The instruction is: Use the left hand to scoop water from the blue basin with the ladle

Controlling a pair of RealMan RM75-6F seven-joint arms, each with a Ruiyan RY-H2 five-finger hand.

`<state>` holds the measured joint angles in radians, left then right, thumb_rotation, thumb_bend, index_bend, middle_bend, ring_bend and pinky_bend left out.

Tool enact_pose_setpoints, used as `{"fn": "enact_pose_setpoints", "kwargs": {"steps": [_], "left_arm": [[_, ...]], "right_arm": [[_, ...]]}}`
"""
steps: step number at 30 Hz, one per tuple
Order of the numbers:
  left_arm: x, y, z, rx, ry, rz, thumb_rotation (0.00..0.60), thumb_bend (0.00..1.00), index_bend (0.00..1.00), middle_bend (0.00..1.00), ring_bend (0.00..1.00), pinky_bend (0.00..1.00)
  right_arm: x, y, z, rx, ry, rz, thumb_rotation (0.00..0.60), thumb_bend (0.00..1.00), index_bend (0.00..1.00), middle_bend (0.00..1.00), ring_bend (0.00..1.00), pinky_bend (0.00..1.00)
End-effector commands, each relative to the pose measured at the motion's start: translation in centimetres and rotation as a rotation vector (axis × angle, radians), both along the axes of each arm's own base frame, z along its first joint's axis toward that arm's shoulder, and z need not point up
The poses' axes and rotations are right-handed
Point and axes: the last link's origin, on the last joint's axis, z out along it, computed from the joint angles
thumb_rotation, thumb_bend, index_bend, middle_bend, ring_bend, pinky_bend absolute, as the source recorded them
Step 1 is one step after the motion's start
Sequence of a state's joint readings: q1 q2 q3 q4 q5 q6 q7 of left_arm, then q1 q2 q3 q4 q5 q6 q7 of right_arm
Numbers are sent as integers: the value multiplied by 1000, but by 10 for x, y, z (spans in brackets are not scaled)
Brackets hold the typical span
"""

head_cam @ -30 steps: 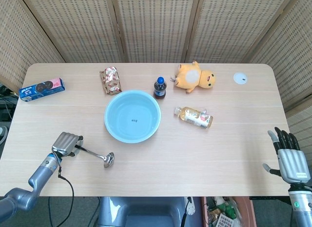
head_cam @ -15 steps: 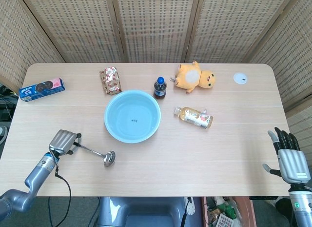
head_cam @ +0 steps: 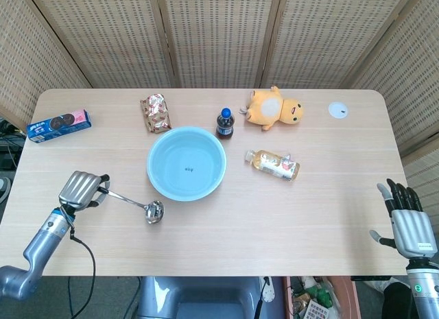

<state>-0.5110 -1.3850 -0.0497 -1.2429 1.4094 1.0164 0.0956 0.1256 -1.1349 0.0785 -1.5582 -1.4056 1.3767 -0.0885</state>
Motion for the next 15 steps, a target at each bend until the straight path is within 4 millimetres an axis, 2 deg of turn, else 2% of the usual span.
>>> {"fn": "enact_pose_setpoints", "kwargs": {"steps": [1, 9, 11, 15], "left_arm": [[9, -1, 12, 24, -8, -24, 600, 527, 861, 1000, 1000, 1000], [34, 5, 38, 86, -44, -75, 600, 540, 864, 1000, 1000, 1000], [57, 22, 57, 151, -49, -131, 600, 540, 864, 1000, 1000, 1000], [91, 52, 70, 180, -32, -152, 600, 540, 864, 1000, 1000, 1000]], "right_arm": [[0, 0, 0, 0, 0, 1, 600, 0, 0, 0, 0, 0], [0, 0, 0, 0, 0, 2, 600, 0, 0, 0, 0, 0], [0, 0, 0, 0, 0, 1, 600, 0, 0, 0, 0, 0], [-1, -1, 1, -3, -6, -7, 600, 0, 0, 0, 0, 0]]}}
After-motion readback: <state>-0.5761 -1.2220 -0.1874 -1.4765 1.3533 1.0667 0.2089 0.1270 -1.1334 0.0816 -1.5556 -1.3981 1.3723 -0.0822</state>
